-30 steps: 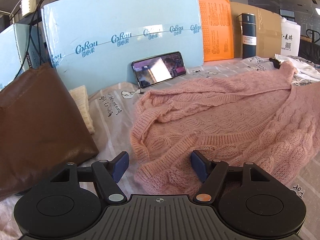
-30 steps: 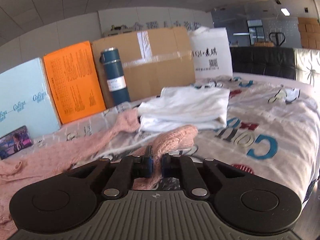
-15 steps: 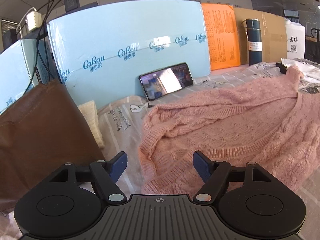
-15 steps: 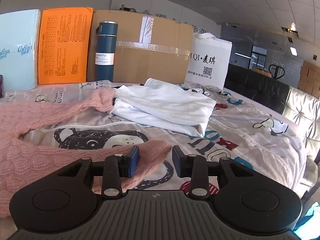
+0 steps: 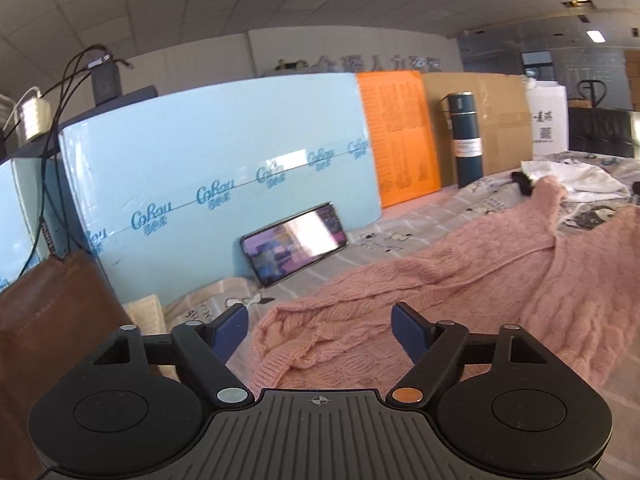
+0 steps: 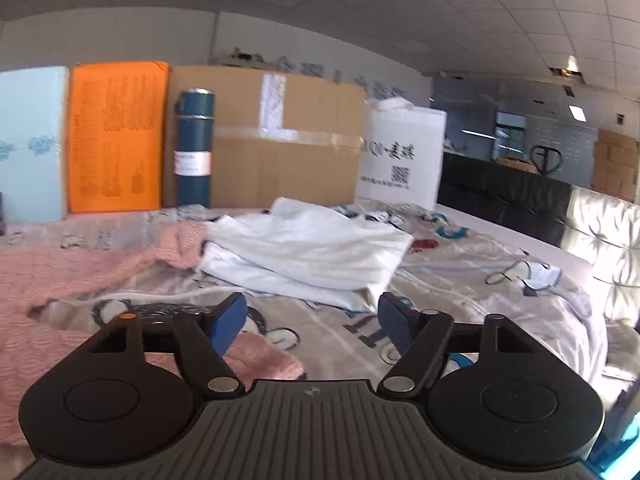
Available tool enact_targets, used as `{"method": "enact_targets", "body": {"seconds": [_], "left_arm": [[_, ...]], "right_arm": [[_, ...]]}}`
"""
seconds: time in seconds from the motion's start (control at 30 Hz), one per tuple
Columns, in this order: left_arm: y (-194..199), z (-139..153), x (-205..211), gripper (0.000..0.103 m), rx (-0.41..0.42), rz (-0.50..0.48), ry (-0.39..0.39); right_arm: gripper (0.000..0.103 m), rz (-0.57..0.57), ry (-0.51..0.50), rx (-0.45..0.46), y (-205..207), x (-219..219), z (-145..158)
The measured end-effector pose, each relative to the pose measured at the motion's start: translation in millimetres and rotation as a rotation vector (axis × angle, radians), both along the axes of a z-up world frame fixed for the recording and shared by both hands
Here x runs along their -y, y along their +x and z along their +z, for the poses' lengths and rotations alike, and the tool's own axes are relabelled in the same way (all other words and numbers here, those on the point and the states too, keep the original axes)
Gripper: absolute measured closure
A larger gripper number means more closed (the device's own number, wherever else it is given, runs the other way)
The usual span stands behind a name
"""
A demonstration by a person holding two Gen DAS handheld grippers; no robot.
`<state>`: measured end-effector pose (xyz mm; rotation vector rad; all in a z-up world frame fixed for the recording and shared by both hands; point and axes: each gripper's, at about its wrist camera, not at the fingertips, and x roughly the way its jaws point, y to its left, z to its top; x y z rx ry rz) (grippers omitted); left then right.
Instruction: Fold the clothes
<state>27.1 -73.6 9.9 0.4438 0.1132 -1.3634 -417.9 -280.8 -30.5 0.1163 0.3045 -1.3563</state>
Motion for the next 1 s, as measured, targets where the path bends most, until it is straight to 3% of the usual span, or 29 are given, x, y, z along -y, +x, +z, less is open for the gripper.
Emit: {"method": "enact_targets", "body": {"seconds": [0.13, 0.23, 0.4, 0.47, 0.6, 0.83, 1.0], "left_arm": [[-20, -1, -20, 0.006, 0.115, -0.091, 0.036], [-31, -5, -32, 0.004, 0.157, -0.138, 0.112], [-49, -14, -46, 0.003, 0.242, -0.232, 0.236], [-55, -19, -47, 0.003, 0.284, -0.236, 0.289], [-59, -34, -37, 0.002, 0.351, -0.213, 0.376], [-66, -40, -14, 0.000, 0.377, -0.206, 0.335], [-61, -44, -6, 0.000, 0.373, -0.204, 0.272]], "right_arm": [[0.007, 0.284, -0.015, -0.054, 4, -22, 5], [0.004, 0.407, 0.021, -0.117, 11, -31, 5], [0.002, 0.552, 0.093, -0.293, 26, -47, 1], [0.002, 0.588, 0.112, -0.375, 32, -51, -4], [0.001, 0.616, 0.117, -0.446, 43, -49, -11], [0.001, 0.687, 0.088, -0.472, 70, -42, -14], [0.001, 0.771, 0.077, -0.415, 90, -41, -15]]}}
